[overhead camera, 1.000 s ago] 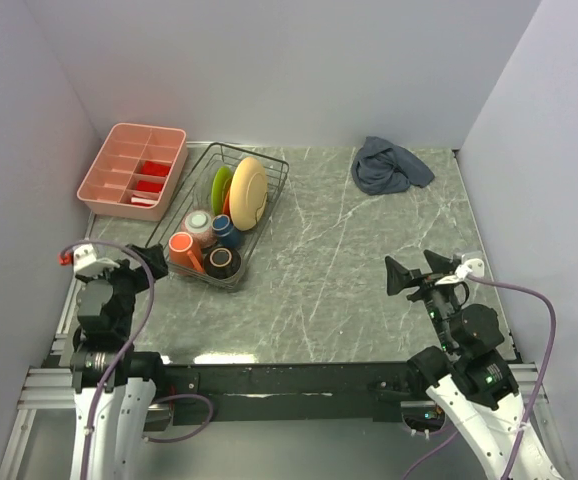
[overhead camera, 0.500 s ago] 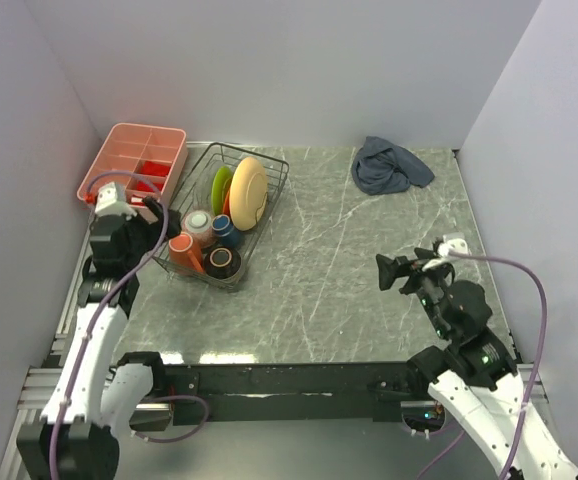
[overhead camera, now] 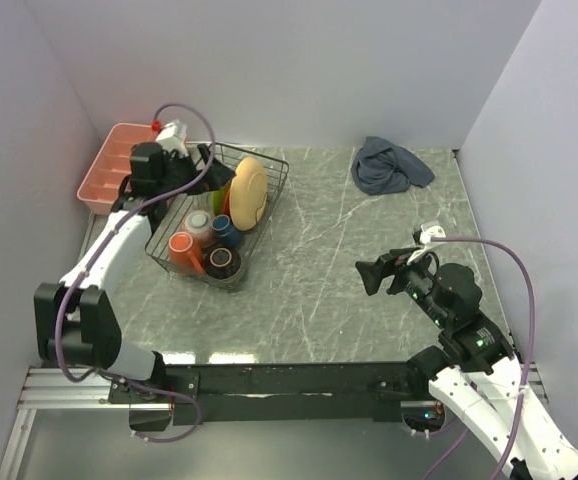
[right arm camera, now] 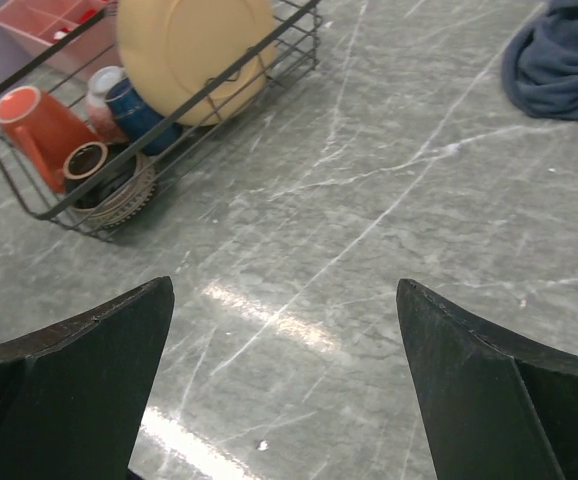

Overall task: Unload the mixed dishes from the dish rack
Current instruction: Pick up the plate from the dish rack.

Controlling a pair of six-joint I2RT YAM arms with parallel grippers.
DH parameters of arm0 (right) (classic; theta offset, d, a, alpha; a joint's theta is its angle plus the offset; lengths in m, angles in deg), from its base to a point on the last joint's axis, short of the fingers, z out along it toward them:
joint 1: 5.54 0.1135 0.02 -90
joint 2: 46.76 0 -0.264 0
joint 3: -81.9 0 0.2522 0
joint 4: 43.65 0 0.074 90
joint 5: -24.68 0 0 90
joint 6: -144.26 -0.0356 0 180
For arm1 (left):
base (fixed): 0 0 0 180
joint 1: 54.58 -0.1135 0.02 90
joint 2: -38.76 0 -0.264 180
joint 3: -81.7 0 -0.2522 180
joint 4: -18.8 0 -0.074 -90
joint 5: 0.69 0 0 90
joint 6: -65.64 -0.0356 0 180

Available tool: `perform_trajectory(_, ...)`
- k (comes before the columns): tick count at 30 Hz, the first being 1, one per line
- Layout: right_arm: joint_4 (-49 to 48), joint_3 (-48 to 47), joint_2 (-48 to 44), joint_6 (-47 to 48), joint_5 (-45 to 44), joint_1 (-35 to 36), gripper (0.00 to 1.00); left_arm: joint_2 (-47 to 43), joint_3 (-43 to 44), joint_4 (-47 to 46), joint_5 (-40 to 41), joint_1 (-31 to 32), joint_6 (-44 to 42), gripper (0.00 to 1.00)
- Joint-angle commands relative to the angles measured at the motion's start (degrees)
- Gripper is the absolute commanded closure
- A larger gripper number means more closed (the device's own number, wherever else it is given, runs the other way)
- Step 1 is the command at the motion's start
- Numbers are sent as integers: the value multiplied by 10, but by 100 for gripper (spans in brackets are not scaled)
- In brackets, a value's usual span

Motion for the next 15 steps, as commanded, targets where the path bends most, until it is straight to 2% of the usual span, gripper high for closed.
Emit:
perform_trajectory(1,-23,-26,8,-11,43,4,0,42,73,7,-76,21,-23,1)
perform_trajectory(9,-40,-13,38,-61,66,4,0,138,137,25,-148,24,-28,12)
perform_trajectory(15,-19,-22,72,-68,65,3,0,182,181,55,-173,25,-34,28)
